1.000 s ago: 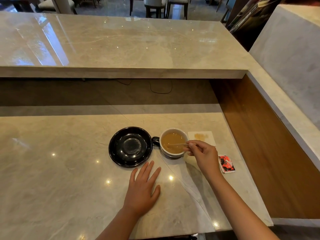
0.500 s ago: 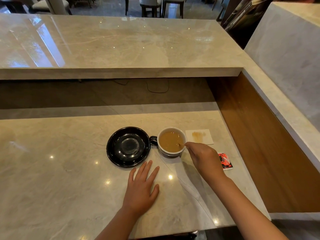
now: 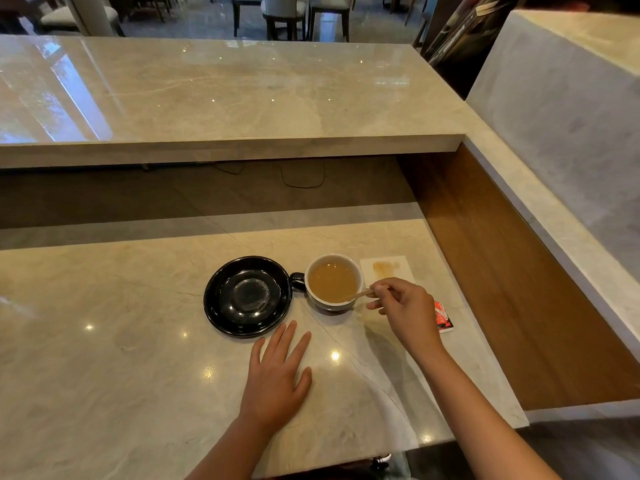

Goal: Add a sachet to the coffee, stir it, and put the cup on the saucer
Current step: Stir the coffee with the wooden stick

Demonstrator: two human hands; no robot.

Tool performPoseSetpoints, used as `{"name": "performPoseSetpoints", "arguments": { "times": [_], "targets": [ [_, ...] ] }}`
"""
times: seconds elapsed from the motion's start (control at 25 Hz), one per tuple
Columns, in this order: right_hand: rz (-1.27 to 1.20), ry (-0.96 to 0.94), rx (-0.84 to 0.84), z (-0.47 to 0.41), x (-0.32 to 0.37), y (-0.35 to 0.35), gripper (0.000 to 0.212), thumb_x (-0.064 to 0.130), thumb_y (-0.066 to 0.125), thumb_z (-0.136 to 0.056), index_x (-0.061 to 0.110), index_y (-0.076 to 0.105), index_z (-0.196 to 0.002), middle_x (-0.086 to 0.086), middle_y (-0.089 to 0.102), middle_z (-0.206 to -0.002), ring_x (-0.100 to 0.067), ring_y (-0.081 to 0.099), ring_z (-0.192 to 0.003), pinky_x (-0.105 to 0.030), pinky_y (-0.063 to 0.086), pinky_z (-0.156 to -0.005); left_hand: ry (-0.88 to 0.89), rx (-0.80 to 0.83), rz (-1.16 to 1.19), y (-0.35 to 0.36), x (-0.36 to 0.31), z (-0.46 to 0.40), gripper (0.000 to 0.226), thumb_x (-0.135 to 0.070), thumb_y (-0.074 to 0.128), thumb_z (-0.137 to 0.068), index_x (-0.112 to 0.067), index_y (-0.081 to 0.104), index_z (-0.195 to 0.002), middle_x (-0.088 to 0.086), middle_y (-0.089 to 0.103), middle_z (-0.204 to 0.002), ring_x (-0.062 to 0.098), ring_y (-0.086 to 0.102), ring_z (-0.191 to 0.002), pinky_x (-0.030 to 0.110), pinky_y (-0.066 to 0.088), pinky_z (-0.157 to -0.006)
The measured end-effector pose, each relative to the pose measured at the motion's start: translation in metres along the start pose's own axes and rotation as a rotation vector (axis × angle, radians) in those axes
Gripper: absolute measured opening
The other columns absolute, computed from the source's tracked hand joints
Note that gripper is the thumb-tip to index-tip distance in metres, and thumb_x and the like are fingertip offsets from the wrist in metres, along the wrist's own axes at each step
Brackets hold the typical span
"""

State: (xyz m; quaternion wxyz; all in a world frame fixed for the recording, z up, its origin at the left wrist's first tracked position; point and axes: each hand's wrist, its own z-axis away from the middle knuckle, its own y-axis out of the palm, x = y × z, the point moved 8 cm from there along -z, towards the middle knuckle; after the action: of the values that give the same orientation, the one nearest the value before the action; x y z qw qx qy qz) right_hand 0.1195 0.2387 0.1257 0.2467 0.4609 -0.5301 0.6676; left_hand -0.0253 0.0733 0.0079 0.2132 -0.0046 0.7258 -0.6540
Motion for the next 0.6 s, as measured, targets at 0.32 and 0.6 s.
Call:
{"name": "performPoseSetpoints", "arguments": {
  "times": [0.32, 0.6],
  "targets": [
    [-0.178, 0.120, -0.084, -0.003, -0.019, -0.037, 0.017, 0.005, 0.053, -0.090, 0.008, 0.068, -0.084, -0.010, 0.071, -0.076, -0.008, 0.069, -0.057, -0.018, 0.054, -0.053, 0.008, -0.003, 0.004, 0.001, 0.000, 0.000, 0.056, -0.047, 0.032, -0.090, -0.029, 0.031, -0.143, 0.003, 0.026, -0.150, 0.016, 0.009, -0.138, 0.042, 0.004, -0.108],
    [-0.305, 0.194, -0.147, -0.004, -0.038, -0.061, 0.021, 0.004, 0.053, -0.089, 0.013, 0.067, -0.076, -0.013, 0.072, -0.077, -0.016, 0.071, -0.064, -0.019, 0.054, -0.053, 0.022, -0.008, 0.018, 0.000, -0.001, 0.001, 0.055, -0.046, 0.033, -0.090, -0.027, 0.033, -0.142, 0.004, 0.028, -0.149, 0.016, 0.012, -0.137, 0.040, 0.003, -0.108]
  ]
}}
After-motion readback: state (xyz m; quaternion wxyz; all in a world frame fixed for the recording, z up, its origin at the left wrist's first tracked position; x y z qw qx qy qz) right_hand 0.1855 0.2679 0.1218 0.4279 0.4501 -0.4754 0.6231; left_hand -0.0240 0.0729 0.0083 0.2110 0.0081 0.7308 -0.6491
